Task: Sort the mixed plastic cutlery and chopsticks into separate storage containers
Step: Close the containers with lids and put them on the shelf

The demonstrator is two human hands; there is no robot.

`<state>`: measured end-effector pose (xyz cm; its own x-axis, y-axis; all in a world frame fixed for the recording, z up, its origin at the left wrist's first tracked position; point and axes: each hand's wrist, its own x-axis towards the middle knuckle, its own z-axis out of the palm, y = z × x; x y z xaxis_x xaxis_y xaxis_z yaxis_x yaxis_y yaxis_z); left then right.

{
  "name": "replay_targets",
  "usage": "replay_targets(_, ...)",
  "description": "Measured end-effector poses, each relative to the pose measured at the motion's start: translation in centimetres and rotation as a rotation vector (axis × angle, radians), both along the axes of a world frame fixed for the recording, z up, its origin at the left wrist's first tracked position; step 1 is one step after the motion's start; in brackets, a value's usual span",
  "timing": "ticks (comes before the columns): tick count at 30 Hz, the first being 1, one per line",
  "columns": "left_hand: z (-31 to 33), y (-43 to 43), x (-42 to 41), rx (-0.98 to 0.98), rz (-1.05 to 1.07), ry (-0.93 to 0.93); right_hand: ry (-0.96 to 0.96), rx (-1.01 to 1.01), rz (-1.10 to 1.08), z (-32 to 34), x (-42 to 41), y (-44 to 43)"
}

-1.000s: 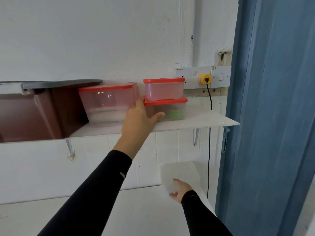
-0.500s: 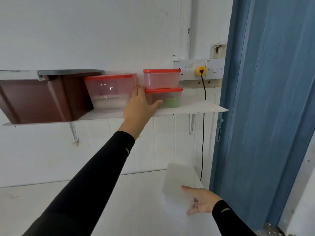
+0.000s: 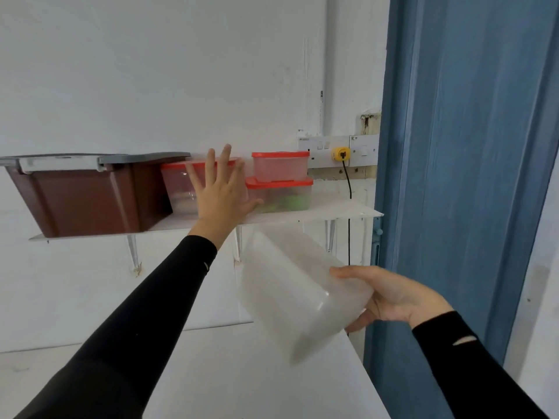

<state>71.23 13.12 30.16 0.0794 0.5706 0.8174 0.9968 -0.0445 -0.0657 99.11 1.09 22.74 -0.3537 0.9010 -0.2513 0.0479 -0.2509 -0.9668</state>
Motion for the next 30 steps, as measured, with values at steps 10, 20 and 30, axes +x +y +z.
replay_targets(10,-0.8,1.1,-0.7,0.046,-0.091,0.039,0.226,0.240,-0.289,11.5,1.6,-1.5)
replay_targets(20,-1.3,2.1,-0.5,0.174,-0.134,-0.019,0.055,0.282,-0.578,13.9,3.2,3.4)
replay_targets(30,-2.0,3.1,-0.9,0.342,-0.198,-0.063,-0.164,0.252,-0.491,16.0,1.7,9.3)
